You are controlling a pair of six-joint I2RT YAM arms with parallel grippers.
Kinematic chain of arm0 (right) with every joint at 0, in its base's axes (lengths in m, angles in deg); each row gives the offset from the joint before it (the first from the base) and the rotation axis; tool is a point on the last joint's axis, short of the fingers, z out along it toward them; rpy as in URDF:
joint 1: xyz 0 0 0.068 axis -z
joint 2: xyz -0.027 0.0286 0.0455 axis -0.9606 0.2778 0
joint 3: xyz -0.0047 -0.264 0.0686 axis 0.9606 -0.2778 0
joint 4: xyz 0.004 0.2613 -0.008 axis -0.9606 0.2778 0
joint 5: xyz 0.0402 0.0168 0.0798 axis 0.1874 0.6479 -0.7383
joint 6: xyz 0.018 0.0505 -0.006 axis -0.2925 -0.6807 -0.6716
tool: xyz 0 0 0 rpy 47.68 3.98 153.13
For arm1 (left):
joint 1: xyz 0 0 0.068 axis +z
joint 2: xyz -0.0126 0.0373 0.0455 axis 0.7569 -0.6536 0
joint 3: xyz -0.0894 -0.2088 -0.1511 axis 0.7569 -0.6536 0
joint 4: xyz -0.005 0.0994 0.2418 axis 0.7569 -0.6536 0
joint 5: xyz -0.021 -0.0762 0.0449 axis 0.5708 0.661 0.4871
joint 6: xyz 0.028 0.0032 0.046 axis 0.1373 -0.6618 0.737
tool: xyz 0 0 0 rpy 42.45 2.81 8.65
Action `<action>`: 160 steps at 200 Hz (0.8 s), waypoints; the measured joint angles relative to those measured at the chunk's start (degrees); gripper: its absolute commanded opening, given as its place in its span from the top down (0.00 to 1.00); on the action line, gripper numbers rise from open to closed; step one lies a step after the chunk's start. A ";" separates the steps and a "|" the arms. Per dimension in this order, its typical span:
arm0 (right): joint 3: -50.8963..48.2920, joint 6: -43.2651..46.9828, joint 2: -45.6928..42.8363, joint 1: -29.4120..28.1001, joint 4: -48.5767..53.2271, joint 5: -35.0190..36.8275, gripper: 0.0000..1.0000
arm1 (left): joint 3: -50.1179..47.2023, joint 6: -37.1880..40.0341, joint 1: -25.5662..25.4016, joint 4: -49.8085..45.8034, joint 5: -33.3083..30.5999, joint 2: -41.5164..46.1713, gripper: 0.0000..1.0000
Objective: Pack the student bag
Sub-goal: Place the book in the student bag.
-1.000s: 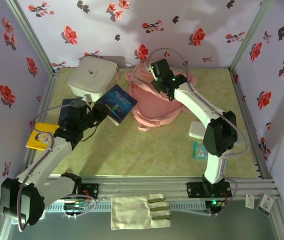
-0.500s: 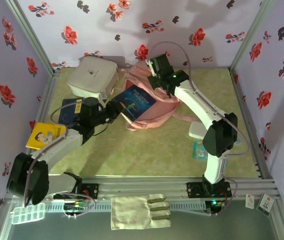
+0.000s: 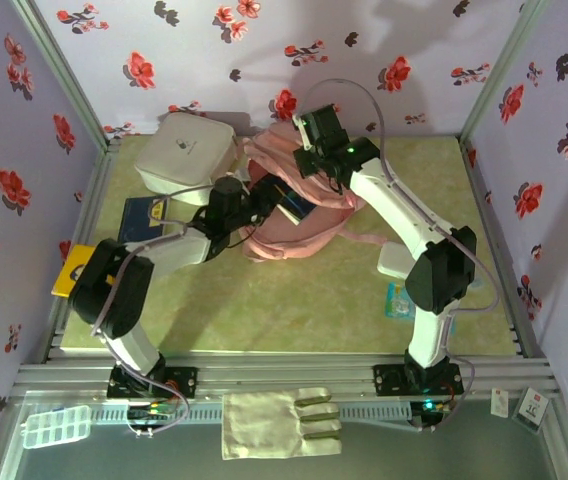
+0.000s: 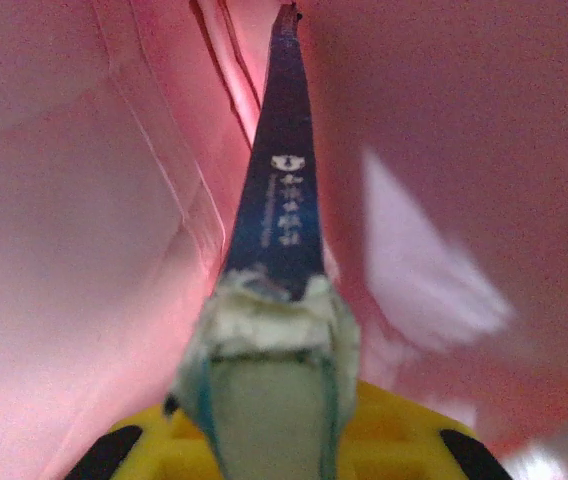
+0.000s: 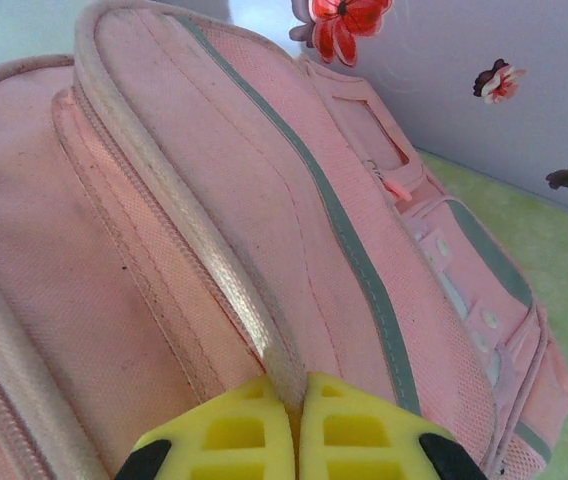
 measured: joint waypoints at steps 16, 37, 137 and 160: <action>-0.02 -0.42 -0.02 0.00 -0.02 -0.42 1.00 | 2.62 -0.87 -0.55 0.70 -2.75 -3.61 1.00; -0.02 -1.07 -0.07 0.00 -0.02 -0.87 1.00 | 6.29 -2.16 -1.49 1.05 -6.60 -8.70 1.00; -1.86 -4.44 -1.60 1.62 -0.35 -4.00 1.00 | 23.12 -3.08 -2.89 -3.15 -18.58 -24.26 0.69; -2.36 -5.49 -1.60 2.27 -0.50 -4.31 1.00 | 23.45 -3.39 -2.49 -4.31 -18.84 -24.46 0.61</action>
